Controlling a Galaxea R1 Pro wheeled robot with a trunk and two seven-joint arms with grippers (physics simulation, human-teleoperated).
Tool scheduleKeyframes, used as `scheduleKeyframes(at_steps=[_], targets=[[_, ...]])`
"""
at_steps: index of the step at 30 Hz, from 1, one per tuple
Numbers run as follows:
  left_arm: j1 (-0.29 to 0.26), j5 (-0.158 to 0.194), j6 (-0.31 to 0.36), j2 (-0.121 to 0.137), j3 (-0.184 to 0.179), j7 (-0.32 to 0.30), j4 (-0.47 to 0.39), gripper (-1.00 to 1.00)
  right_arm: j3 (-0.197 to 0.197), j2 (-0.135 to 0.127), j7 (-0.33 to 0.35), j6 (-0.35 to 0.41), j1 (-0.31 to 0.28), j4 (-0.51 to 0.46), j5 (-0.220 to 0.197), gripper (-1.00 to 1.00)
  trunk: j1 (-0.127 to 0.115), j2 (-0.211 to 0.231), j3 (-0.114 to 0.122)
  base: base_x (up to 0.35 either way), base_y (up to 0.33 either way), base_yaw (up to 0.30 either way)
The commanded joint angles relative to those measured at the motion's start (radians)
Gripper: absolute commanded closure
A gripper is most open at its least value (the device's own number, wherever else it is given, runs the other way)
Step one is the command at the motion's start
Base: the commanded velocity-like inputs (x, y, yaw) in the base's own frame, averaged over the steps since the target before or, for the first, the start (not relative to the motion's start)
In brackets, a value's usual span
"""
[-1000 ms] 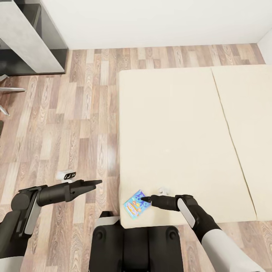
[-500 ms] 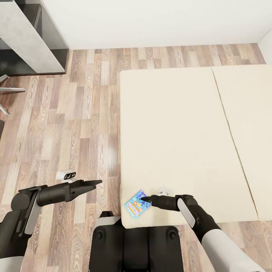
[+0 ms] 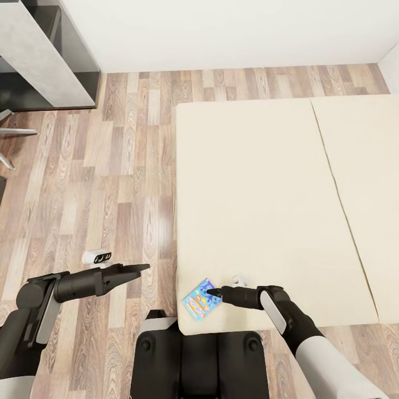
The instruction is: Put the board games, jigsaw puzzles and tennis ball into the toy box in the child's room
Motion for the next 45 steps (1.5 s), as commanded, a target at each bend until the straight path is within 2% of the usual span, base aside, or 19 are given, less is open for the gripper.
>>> scheduleKeyframes(at_steps=[1, 45], targets=[[0.000, -0.001, 0.011, 0.000, 0.000, -0.004, 0.000, -1.00, 0.003, -0.001, 0.000, 0.004, 0.000, -0.001, -0.003, -1.00, 0.001, -0.002, -0.001, 0.000, 0.000, 0.000], [0.000, -0.001, 0.011, 0.002, 0.000, -0.004, 0.000, -1.00, 0.003, -0.005, 0.004, 0.002, 0.000, -0.001, -0.006, -1.00, 0.001, -0.002, -0.001, -0.004, 0.019, 0.000]])
